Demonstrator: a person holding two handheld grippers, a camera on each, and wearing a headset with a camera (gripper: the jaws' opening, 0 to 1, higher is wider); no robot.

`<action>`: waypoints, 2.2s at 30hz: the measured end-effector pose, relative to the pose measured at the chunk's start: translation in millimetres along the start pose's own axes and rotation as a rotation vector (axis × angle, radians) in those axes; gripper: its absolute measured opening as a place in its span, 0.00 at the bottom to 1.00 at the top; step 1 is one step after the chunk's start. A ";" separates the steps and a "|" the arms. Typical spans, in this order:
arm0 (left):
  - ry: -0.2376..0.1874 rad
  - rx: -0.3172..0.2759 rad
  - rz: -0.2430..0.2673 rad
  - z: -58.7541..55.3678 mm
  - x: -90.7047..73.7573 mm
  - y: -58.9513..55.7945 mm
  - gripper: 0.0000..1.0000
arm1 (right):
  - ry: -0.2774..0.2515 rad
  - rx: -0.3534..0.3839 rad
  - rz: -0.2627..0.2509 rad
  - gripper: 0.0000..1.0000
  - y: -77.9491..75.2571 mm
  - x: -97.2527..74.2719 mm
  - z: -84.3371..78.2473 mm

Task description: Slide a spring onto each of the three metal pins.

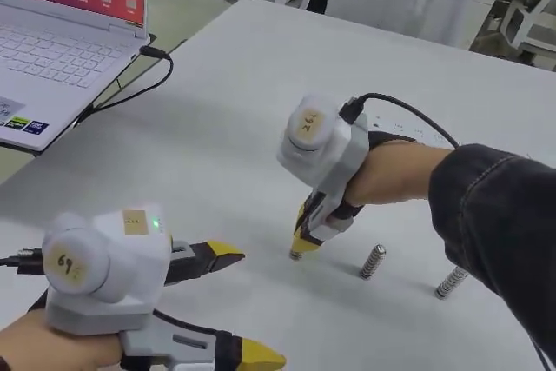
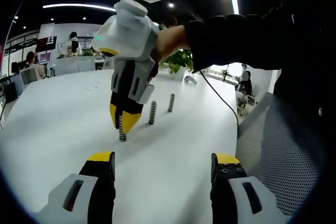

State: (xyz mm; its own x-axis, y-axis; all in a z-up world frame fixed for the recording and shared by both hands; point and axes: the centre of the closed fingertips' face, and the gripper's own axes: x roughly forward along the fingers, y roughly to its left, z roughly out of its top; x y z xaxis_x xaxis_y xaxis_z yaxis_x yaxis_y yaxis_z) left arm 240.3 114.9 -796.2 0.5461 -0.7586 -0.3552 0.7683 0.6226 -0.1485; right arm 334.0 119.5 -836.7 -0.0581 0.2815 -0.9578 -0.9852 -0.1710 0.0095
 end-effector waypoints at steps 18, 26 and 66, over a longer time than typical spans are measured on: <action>0.000 -0.004 0.000 -1.4 0.3 -0.4 0.71 | -0.002 -0.010 0.002 0.15 -0.5 -0.2 -1.4; 0.002 -0.004 -0.003 -1.3 1.4 -0.7 0.71 | 0.001 0.001 -0.002 0.17 -1.4 -1.7 -8.5; 0.015 0.005 -0.025 -0.2 6.6 -6.9 0.72 | -0.066 0.067 -0.019 0.22 34.9 -12.0 -29.5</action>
State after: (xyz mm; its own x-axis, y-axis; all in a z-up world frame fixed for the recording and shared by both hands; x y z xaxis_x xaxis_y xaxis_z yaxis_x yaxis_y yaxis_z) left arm 238.5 105.7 -797.7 0.5214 -0.7710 -0.3657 0.7835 0.6023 -0.1529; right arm 305.1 82.3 -833.3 -0.0477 0.3458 -0.9371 -0.9947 -0.1024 0.0129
